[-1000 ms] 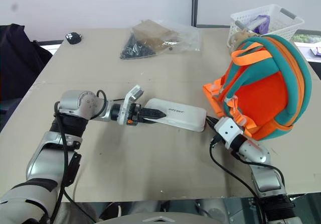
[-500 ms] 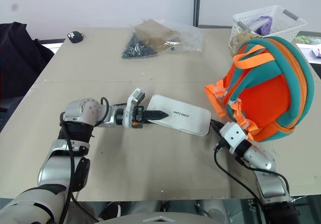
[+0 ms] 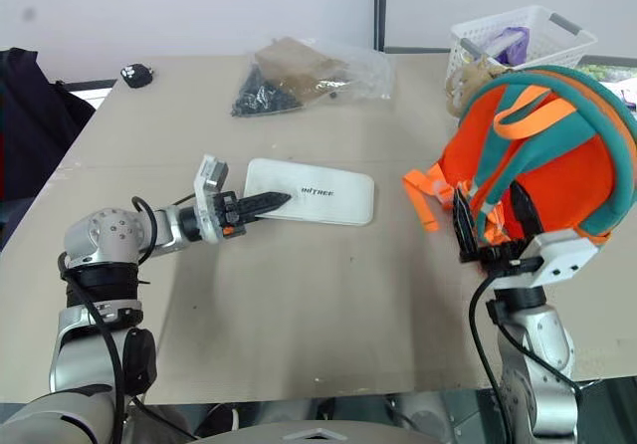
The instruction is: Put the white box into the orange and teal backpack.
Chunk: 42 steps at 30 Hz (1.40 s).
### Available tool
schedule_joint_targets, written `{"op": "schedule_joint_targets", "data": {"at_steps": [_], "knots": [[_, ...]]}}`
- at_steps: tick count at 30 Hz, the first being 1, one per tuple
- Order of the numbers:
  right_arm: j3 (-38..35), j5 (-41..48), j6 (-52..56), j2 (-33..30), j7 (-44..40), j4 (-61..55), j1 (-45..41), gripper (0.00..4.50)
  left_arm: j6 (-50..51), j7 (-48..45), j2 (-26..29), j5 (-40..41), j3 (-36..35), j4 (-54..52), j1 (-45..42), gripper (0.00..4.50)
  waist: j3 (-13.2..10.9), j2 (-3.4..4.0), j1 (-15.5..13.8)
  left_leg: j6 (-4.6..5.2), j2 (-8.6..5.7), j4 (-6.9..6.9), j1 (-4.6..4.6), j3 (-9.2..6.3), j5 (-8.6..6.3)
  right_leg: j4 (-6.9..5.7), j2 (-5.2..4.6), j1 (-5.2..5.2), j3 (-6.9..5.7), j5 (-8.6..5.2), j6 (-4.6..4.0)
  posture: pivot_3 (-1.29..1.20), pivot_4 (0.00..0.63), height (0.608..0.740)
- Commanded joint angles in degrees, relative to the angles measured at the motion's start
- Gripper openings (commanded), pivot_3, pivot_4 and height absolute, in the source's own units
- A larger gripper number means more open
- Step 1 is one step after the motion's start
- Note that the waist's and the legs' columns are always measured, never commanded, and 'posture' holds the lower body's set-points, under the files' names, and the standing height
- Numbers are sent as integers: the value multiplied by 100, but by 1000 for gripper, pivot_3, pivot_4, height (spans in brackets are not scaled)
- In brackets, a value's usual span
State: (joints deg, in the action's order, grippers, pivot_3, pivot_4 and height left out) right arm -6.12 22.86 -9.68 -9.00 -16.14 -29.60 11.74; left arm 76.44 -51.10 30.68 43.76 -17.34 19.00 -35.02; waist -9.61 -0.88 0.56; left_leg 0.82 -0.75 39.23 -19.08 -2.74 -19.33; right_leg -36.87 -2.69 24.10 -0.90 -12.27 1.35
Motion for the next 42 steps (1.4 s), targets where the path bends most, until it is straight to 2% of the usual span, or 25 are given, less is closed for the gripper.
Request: {"op": "schedule_joint_targets", "data": {"at_steps": [1,5,9,12,15,19,20,22,25,29,32,35,37,42], "knots": [[-214,108,321,357,748,-246,-331,4163,-174,119,-130,190,-113,-457,119,1282,4,-4,-13,-2,0,0,-45,-17,1,-2,0,37,-17,1,-2,0,150,725],[-433,519,547,263,621,-20,-665,4163,-189,282,-252,280,-182,-686,221,1282,4,-3,-9,-3,-4,9,-79,-13,2,-10,-8,71,-15,3,-3,0,150,725],[-686,1075,884,-66,399,482,-1679,4163,-157,408,-337,390,-239,-827,251,1282,2,-1,23,-1,-6,10,-74,-4,3,-11,-8,70,-10,3,-3,0,150,725],[-970,1263,1210,-337,575,816,-2389,4163,-177,514,-396,431,-306,-872,241,1282,2,-1,20,-5,-5,9,-73,-8,6,-17,0,70,-10,3,-5,0,150,725],[-1165,1450,1545,-504,711,920,-2711,4163,-223,602,-430,458,-329,-905,260,1282,2,-1,9,-5,-4,7,-75,-11,6,-23,-2,73,-12,4,-6,0,150,725],[-1287,1609,1671,-563,674,918,-2907,2853,-304,807,-578,557,-480,-1017,325,1282,2,-1,12,-3,-4,5,-82,-8,5,-15,-5,77,-12,4,-5,0,150,725],[-1281,1624,1753,-567,724,895,-2962,2277,-327,878,-621,588,-543,-1030,334,1282,2,-1,18,-3,-4,5,-83,-7,5,-13,-5,78,-11,4,-4,0,150,725],[-1267,1618,1891,-582,832,866,-3050,1488,-374,992,-677,633,-626,-1081,366,1282,2,-1,24,-3,-4,5,-82,-5,5,-13,-6,80,-8,5,-4,0,150,725],[-1201,1649,2040,-566,867,815,-3120,44,-380,1086,-707,695,-704,-1191,444,1282,2,-1,23,-3,-4,5,-81,-6,5,-19,-5,81,-8,5,-4,0,150,725],[-997,2485,2736,-678,395,647,-3230,44,-552,1278,-743,761,-875,-1270,499,1282,2,-1,27,-3,-4,6,-77,-5,5,-27,-5,81,-6,6,-6,0,150,725],[-824,3743,3490,-999,-410,268,-3234,44,-804,1442,-787,774,-1023,-1168,435,1282,2,0,25,-3,-4,6,-77,-7,5,-28,-5,82,-7,6,-7,0,150,725],[-970,5280,4145,-1403,-881,-33,-3228,44,-1033,1520,-815,761,-1034,-1120,441,1282,1,-1,16,-2,-4,6,-80,-10,4,-23,-4,81,-10,6,-7,0,150,725],[-1142,5972,4449,-1696,-1057,-23,-3148,44,-1205,1569,-846,718,-1047,-1036,449,1282,1,-1,8,1,-5,6,-86,-10,3,-15,-7,81,-12,7,-6,0,150,725],[-1390,6585,4850,-2268,-1356,183,-2820,44,-1843,1733,-969,468,-964,-823,449,1282,1,-2,-12,5,-5,6,-92,-12,0,-5,-10,81,-21,7,-5,0,150,725]]}}
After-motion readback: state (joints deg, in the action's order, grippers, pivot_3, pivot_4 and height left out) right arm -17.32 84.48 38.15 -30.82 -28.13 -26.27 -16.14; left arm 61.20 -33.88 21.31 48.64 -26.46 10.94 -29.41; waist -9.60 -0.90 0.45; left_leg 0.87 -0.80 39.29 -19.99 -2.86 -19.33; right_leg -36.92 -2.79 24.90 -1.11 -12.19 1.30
